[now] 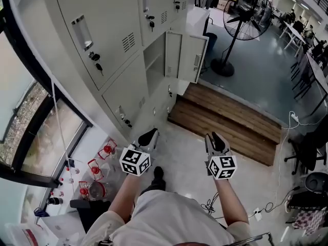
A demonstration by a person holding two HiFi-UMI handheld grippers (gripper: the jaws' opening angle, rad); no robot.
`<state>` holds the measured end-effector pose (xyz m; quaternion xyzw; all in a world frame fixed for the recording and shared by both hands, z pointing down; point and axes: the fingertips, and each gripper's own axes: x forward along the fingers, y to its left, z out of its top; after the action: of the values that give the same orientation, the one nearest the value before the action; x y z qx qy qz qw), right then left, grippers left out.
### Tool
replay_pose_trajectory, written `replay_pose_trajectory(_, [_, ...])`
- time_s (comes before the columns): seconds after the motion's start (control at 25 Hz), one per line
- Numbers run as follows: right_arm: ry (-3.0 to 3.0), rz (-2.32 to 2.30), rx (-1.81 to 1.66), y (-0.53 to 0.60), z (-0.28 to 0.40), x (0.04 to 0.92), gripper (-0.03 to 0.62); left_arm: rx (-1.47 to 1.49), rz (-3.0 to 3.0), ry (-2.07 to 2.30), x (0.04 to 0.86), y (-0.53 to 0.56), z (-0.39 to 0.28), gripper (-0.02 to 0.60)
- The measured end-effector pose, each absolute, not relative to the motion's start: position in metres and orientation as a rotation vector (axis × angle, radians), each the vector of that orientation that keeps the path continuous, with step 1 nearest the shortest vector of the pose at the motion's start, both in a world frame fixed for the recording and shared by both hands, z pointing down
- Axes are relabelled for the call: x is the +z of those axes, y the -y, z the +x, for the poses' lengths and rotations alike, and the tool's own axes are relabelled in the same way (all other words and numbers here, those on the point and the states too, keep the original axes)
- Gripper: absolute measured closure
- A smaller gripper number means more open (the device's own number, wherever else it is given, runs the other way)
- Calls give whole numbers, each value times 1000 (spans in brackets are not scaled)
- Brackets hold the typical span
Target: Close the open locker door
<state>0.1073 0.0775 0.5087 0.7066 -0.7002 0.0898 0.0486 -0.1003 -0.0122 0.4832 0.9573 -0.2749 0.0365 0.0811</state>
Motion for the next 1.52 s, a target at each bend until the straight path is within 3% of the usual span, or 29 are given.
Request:
replay_pose_trajectory(0.76, [2094,2206,279,92,134,507,497,215,2927,726,497,184,-51,566])
replay_pose_trajectory(1.52, [2083,2194,289,151,188,509,497,176,2918,692,498,244,-6,566])
